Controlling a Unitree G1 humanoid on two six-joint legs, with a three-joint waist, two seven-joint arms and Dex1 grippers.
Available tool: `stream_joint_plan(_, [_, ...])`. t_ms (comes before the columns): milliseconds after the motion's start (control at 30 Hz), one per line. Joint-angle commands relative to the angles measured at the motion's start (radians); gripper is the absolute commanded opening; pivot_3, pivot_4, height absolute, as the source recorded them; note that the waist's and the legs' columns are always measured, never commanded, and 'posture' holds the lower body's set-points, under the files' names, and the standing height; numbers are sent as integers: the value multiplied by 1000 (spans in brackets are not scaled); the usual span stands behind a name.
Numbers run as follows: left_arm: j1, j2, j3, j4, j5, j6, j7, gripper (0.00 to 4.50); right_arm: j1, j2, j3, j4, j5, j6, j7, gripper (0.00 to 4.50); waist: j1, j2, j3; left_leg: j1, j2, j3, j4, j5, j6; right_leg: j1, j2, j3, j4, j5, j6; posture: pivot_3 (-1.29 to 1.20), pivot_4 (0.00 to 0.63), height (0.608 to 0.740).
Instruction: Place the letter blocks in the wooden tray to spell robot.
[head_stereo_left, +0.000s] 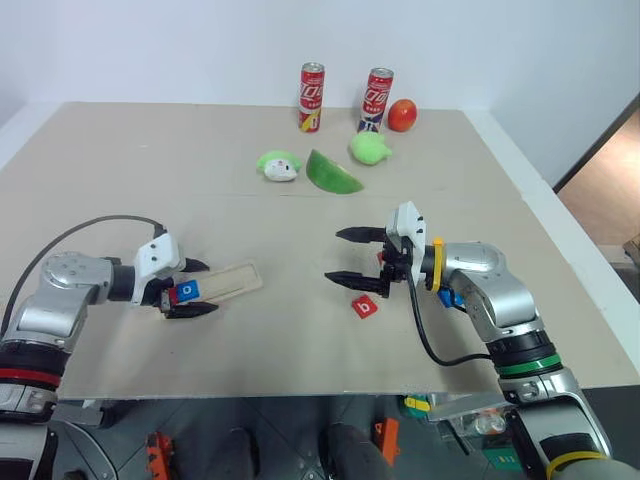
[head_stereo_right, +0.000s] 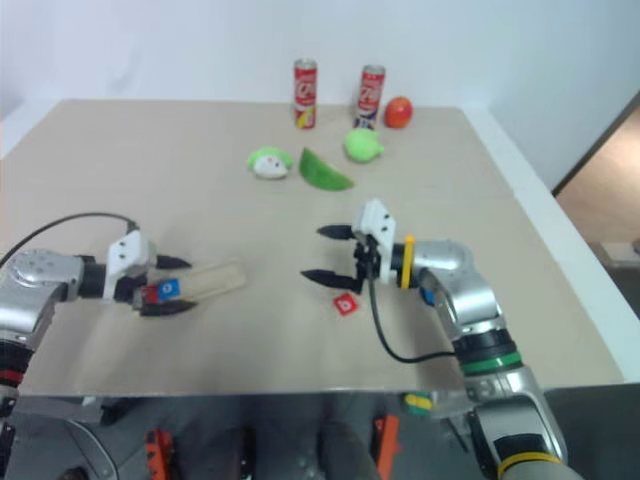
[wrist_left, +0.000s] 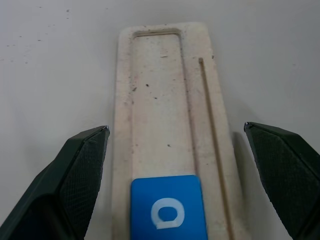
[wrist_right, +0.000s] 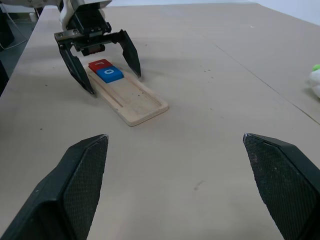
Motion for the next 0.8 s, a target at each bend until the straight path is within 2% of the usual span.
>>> stream_joint_plan(33, [23, -4, 7, 12, 12, -9, 9, 4500, 5, 0, -13, -32, 1, -15, 6, 4460, 0, 0, 0, 0, 0, 0, 1, 0, 0, 0, 0, 0, 0, 1, 0, 0, 150, 740])
stream_joint_plan(433, [11, -19, 33, 148, 27, -27, 55, 4500, 12, 1, -17, -46, -4, -7, 1, 4460, -1, 2, -1, 7, 4, 1, 2, 2, 0, 4, 1, -5, 3, 2, 0, 0, 150, 740])
stream_joint_plan(700, [14, -29, 3, 183, 40, -40, 19, 4500, 11, -4, -19, -55, -4, 4, -2, 4460, -3, 3, -1, 12, 5, 1, 2, 5, 2, 7, 2, -4, 6, 3, -2, 0, 150, 740])
stream_joint_plan(800, [16, -30, 3, 177, 49, -78, 25, 3595, 16, -7, -22, -63, -3, 9, -3, 4500, -2, 3, -1, 13, 5, 2, 2, 5, 2, 7, 2, -4, 7, 3, -2, 0, 150, 740])
